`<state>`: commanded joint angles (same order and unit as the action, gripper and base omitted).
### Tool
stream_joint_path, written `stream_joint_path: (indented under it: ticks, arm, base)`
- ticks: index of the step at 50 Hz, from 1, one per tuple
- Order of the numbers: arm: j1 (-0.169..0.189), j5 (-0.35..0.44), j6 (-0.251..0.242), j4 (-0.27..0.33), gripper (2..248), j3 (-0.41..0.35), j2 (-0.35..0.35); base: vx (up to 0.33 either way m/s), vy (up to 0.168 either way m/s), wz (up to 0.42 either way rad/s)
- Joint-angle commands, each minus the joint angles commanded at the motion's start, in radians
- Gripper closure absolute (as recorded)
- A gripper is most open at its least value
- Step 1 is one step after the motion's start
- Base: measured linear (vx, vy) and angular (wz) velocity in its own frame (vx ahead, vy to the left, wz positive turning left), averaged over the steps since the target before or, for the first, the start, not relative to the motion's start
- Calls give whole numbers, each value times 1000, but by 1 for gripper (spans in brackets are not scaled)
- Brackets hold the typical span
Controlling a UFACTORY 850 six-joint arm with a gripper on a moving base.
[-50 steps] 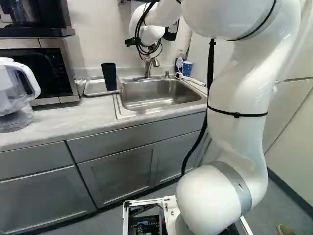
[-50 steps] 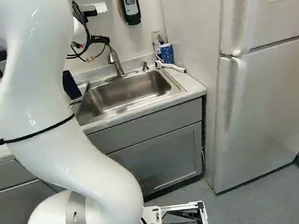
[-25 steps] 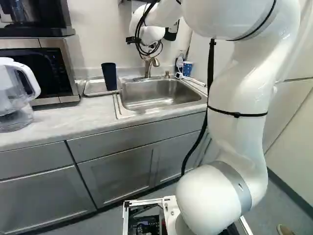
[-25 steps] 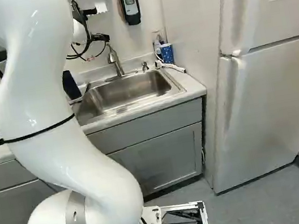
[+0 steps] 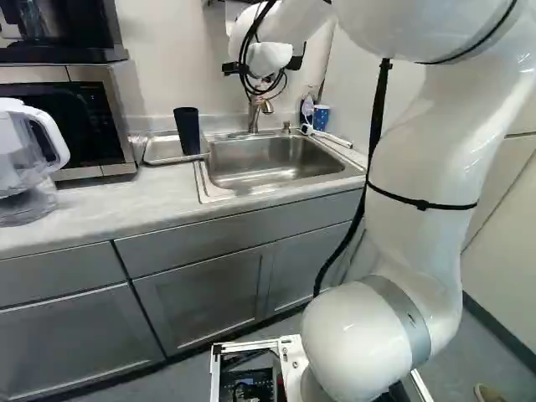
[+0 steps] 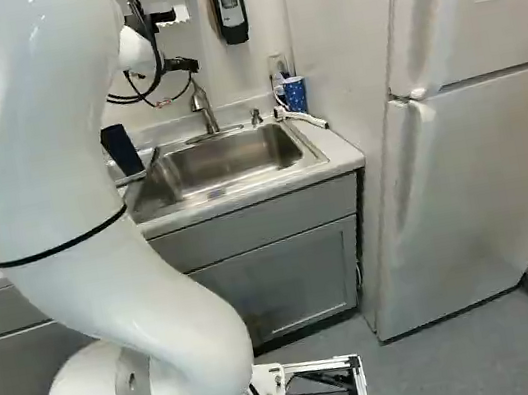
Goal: Rinse the cup and place it in the tray
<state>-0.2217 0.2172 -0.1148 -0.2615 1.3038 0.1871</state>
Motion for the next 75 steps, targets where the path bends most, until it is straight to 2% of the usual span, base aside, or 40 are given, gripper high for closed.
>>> stream_joint_path:
  ticks: [23, 37, 53, 75]
  arm:
    - [40, -1, 0, 0, 3, -109, -102]
    - [64, -30, 0, 0, 3, -175, -166]
    - [91, -101, 0, 0, 3, -249, -241]
    - [147, -240, 0, 0, 3, -326, -321]
  base:
    - [0, 0, 0]
    - [0, 0, 0]
    - [0, 0, 0]
    - [0, 0, 0]
